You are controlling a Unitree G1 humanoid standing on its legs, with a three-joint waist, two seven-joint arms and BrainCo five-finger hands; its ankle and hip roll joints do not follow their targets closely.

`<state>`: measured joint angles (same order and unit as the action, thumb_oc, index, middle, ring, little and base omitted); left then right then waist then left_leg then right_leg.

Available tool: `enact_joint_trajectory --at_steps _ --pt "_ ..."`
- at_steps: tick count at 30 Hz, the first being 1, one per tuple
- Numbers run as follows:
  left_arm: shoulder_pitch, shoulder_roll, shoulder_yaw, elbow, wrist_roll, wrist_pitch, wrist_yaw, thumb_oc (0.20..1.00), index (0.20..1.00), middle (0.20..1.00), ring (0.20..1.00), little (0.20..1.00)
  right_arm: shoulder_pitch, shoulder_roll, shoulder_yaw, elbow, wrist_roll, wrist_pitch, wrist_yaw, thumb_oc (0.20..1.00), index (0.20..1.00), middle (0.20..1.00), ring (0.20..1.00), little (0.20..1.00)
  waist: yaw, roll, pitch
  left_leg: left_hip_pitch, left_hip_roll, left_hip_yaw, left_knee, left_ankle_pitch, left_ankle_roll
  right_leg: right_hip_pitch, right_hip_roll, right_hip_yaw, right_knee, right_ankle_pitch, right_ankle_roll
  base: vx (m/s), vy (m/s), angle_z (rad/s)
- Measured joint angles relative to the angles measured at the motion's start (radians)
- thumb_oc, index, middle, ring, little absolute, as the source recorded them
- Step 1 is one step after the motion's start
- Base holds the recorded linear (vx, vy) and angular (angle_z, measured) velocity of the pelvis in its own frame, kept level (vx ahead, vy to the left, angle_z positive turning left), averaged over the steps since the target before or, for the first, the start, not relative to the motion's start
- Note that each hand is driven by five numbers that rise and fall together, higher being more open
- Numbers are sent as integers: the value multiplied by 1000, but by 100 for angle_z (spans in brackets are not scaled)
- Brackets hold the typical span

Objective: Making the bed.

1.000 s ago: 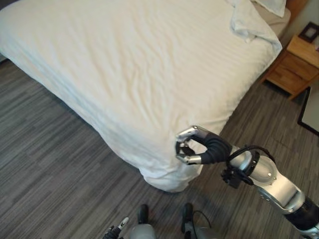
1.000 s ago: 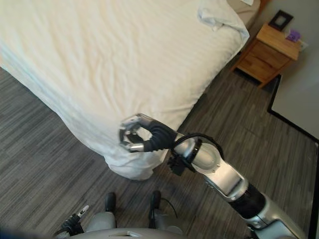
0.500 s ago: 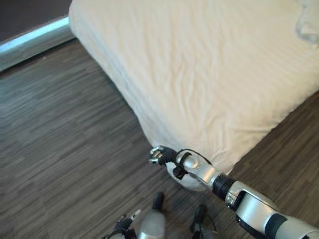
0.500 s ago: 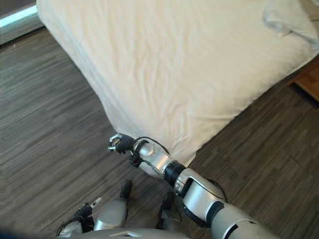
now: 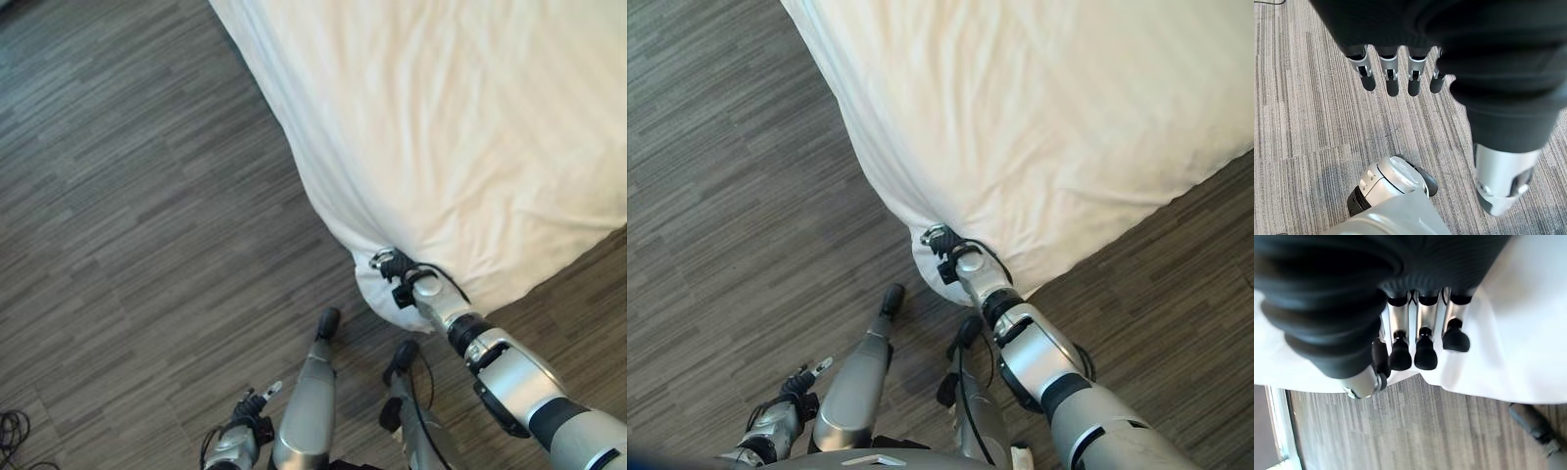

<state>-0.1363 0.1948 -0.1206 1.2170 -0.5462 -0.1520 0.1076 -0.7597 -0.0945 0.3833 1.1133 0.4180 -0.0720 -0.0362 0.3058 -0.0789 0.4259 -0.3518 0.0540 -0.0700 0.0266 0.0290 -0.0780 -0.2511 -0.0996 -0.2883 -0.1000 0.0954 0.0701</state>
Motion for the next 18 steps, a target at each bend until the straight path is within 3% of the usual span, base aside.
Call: enact_joint_trajectory --at_steps 4,7,10,15,18 --pt "-17 -5 -10 -25 -1 1 2 1000 1000 1000 1000 1000 171 23 -99 93 96 -43 -4 200 200 200 200 200 -28 -1 1 2 -8 3 -1 0 1 3 -12 1 0 0 0 -2 15 3" --pt "-27 25 -11 -47 0 -5 0 1000 1000 1000 1000 1000 374 -63 -122 287 80 -5 -30 200 200 200 200 200 -87 -14 8 12 -21 8 -7 5 8 6 -25 4 0 5 8 -7 9 0" --pt "-24 33 -11 -87 1 -10 -5 1000 1000 1000 1000 1000 616 -180 -246 320 19 20 -44 200 200 200 200 200 -139 -26 14 16 -24 27 -26 14 21 -5 -28 24 0 7 16 4 18 -14" --pt "-24 42 -9 -121 2 -16 -7 1000 1000 1000 1000 1000 737 -199 -288 305 23 34 -35 200 200 200 200 200 -198 -41 14 33 -10 48 -37 16 20 -10 -15 53 -1 7 20 18 15 -22" --pt "23 44 3 -254 8 -12 4 1000 1000 1000 1000 1000 758 -173 -476 26 137 -3 -51 200 200 200 200 200 -232 -43 10 71 -1 87 -54 17 20 -3 -8 91 0 15 15 58 5 -35"
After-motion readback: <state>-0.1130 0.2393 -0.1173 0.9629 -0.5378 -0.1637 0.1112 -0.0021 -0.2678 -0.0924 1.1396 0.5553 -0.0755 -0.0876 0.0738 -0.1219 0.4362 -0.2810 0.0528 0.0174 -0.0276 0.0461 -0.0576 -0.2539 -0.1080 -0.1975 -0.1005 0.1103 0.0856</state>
